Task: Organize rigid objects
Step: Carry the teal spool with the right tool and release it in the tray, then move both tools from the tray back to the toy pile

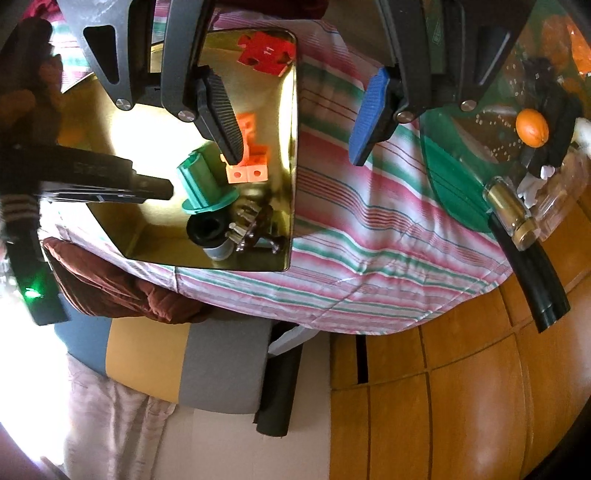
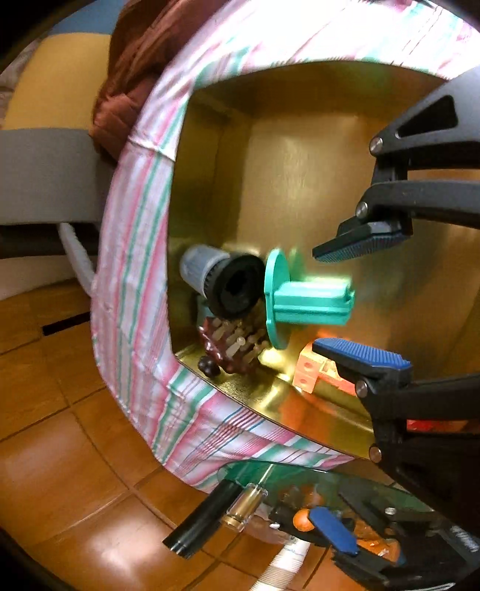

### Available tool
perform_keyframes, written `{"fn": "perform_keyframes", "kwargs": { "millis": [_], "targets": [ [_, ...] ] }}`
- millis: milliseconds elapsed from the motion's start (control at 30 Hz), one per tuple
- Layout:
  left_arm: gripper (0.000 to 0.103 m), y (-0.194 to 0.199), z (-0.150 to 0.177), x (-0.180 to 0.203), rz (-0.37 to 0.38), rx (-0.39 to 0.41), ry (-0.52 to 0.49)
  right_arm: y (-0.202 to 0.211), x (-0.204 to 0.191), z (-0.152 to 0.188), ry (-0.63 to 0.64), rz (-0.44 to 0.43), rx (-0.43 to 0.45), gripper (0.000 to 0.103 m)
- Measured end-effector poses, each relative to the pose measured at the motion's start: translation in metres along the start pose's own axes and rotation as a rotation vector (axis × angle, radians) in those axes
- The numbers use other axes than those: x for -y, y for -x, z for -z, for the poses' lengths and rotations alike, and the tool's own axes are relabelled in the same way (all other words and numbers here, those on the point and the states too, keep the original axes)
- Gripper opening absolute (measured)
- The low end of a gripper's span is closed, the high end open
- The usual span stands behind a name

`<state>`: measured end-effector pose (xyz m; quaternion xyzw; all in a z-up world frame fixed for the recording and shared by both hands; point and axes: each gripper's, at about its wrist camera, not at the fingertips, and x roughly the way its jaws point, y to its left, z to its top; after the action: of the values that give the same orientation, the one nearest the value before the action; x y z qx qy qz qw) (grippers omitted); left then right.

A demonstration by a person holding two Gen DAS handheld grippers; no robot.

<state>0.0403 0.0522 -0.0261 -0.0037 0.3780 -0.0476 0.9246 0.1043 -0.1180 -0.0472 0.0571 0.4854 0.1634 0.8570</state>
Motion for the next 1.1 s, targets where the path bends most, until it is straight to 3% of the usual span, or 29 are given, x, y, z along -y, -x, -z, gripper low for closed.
{"fn": "perform_keyframes", "kwargs": {
  "millis": [367, 1100],
  "targets": [
    [0.06, 0.007, 0.0, 0.024, 0.032, 0.006, -0.064, 0.063, 0.025, 0.026, 0.004, 0.086, 0.155, 0.043],
    [0.06, 0.008, 0.005, 0.076, 0.085, -0.013, -0.183, 0.112, 0.101, 0.063, -0.118, 0.198, 0.236, 0.043]
  ]
}}
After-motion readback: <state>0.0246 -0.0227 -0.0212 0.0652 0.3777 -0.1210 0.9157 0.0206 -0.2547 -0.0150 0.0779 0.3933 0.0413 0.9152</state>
